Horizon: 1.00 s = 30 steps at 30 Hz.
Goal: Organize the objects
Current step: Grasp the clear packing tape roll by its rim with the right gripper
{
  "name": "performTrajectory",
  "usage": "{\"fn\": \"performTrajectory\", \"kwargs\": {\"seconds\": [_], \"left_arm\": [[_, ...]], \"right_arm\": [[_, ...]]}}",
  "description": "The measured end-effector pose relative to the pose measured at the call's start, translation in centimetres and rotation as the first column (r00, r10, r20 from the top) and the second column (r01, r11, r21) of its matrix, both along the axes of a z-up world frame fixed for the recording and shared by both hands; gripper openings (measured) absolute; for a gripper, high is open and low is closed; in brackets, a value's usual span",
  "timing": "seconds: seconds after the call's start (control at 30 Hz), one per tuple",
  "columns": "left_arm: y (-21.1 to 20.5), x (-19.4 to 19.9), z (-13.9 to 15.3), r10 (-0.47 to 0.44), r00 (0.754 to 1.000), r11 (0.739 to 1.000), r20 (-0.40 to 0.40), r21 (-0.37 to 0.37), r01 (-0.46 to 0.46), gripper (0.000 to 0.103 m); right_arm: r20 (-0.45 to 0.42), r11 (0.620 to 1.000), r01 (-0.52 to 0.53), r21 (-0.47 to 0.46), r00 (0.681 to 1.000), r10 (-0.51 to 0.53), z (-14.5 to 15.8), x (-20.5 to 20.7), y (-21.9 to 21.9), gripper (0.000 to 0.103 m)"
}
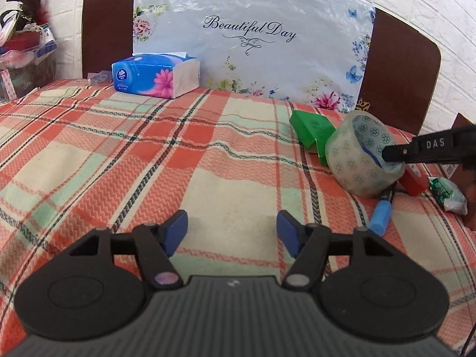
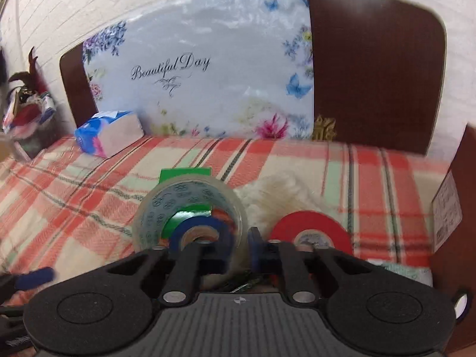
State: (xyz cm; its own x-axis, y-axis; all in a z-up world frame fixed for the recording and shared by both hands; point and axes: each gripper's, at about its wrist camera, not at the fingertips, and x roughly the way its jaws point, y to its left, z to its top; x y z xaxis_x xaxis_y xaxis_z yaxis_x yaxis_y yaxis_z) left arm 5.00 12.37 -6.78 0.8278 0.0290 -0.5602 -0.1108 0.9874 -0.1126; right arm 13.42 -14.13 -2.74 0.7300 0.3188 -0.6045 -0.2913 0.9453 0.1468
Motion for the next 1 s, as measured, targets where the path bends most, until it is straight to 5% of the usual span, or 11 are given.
{"fn": "performTrajectory", "kwargs": {"seconds": [0.27, 0.37, 0.5, 0.57, 0.7, 0.77, 0.9, 1.0], "left_arm": [[-0.1, -1.0, 0.7, -0.015, 1.0, 0.999, -0.017, -0.042, 0.014, 0.068], [-1.7, -2.2, 2.6, -0.127, 0.992, 0.985, 0.004, -0.115, 0.127, 0.068], [-7.6, -4.5, 6.5, -0.38, 0.92, 0.918, 0.092, -0.084, 0.388, 0.069], [-10.7, -5.2, 7.8, -0.486, 0.868, 0.867, 0.107, -0.072, 0.494, 0.07], [-16.2, -4.9, 7.7, -0.592, 0.806, 0.804, -0.003, -0.068, 0.59, 0.068], [-18.4, -4.2, 6.9, -0.599, 0.797, 0.801, -0.082, -0.051, 0.597, 0.067], [-20.3, -2.7, 4.7, -0.572, 0.797, 0.818, -0.196, -0.059, 0.572, 0.063], [-20.5, -1.5, 2.8, -0.551, 0.79, 0.831, -0.269, -0.092, 0.549, 0.045]], "right_arm": [[0.008, 1.0, 0.006, 0.012, 1.0, -0.006, 1.5, -8.8, -5.4, 0.008], [0.008, 0.998, 0.032, -0.059, 0.999, -0.032, 1.6, -12.5, -7.9, 0.009], [0.027, 0.985, 0.109, -0.131, 0.994, -0.106, 0.9, -16.2, -10.1, 0.017], [0.035, 0.983, 0.149, -0.109, 0.989, -0.146, 0.6, -17.2, -11.2, 0.041], [0.079, 0.984, 0.173, -0.044, 0.982, -0.169, 0.4, -19.2, -12.7, 0.061], [0.082, 0.99, 0.133, -0.049, 0.988, -0.129, -0.3, -19.8, -13.1, 0.083], [0.056, 0.992, 0.041, -0.12, 0.998, -0.034, -2.4, -19.9, -11.9, 0.084], [0.048, 0.984, 0.007, -0.175, 0.999, 0.001, -3.9, -18.5, -10.5, 0.083]]}}
